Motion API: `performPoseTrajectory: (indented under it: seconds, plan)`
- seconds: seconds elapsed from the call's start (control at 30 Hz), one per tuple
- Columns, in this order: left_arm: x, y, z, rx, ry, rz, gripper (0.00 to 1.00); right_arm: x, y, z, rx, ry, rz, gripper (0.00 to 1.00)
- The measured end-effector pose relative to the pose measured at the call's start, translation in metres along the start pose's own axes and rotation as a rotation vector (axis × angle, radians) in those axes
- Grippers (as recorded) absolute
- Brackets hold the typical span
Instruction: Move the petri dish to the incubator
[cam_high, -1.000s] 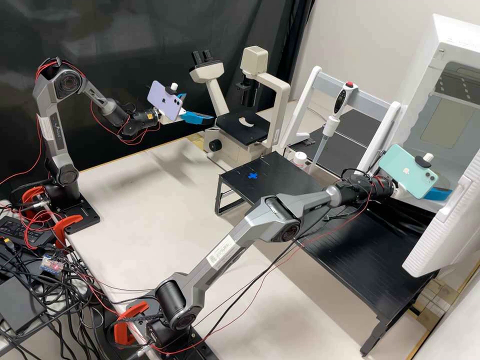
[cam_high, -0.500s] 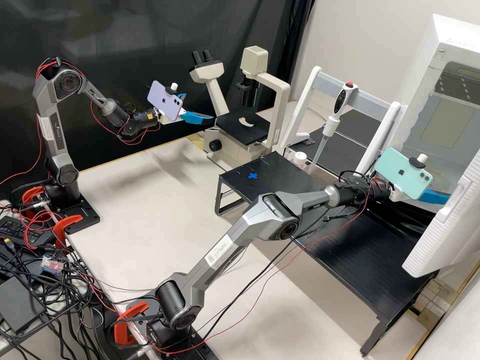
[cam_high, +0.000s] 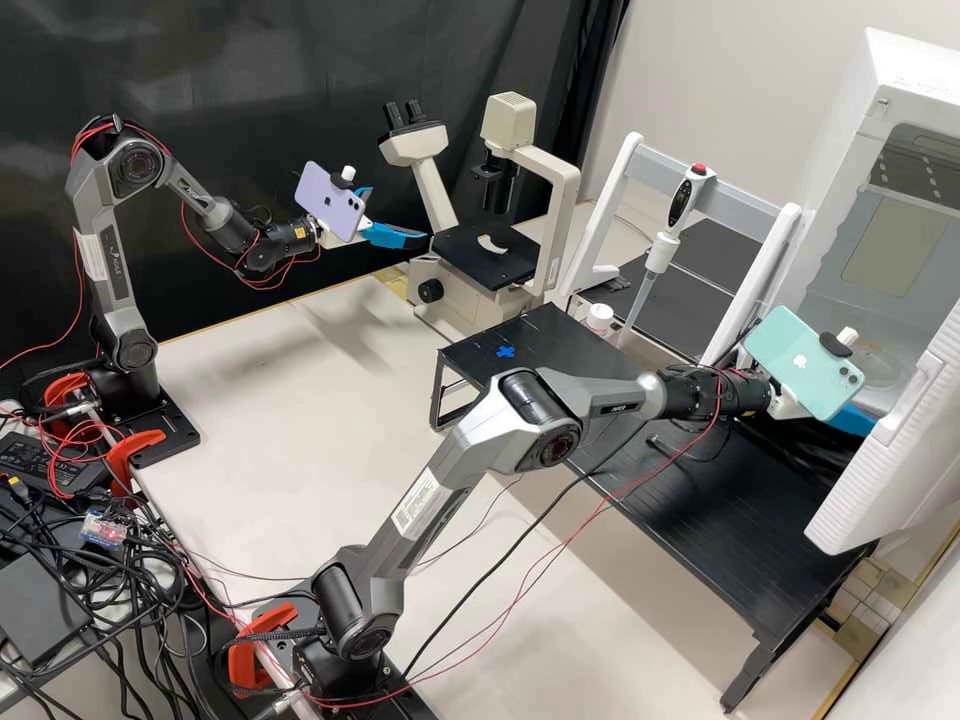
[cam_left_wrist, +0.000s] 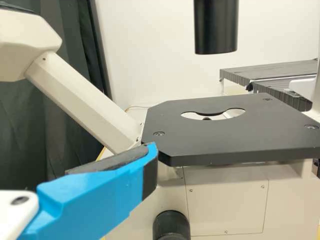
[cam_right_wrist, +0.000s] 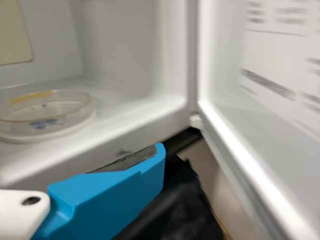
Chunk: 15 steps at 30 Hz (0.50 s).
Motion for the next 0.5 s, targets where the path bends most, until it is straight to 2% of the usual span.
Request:
performPoseTrajectory:
  seconds: [0.23, 0.27, 0.3, 0.33, 0.5]
  plan:
    - [0.000, 0.000, 0.000, 0.000, 0.000, 0.000, 1.00, -0.033, 0.014, 0.027, 0.050, 0.028, 0.064, 1.00]
    - [0.000, 0.000, 0.000, 0.000, 0.000, 0.000, 1.00, -0.042, 0.015, 0.034, 0.037, 0.040, 0.067, 1.00]
    - [0.000, 0.000, 0.000, 0.000, 0.000, 0.000, 1.00, -0.050, 0.017, 0.037, 0.047, 0.056, 0.075, 1.00]
    - [0.000, 0.000, 0.000, 0.000, 0.000, 0.000, 1.00, -0.062, 0.017, 0.043, 0.041, 0.067, 0.073, 1.00]
    - [0.000, 0.000, 0.000, 0.000, 0.000, 0.000, 1.00, -0.111, 0.024, 0.054, 0.086, 0.150, 0.106, 1.00]
